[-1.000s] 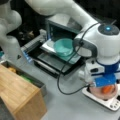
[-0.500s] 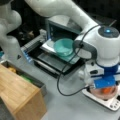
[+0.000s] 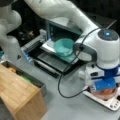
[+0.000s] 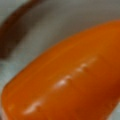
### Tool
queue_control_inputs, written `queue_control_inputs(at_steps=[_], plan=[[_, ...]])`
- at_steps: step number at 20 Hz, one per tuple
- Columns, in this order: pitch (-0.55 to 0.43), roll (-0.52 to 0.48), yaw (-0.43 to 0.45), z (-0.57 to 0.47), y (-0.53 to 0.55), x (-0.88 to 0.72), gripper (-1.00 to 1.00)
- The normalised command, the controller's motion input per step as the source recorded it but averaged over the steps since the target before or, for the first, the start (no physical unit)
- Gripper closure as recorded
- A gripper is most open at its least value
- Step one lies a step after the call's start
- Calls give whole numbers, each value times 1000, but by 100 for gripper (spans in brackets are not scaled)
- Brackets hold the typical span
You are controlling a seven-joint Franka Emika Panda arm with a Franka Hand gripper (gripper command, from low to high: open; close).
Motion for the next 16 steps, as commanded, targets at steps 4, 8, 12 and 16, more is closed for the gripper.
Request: queue_control_inputs(at_steps=[4,8,12,16], plan=[[113,-370,50,41,141,307,-100],[113,-371,60,64,120,302,-100],[106,-369,76,63,106,291,100],[97,-358,92,61,94,265,100]])
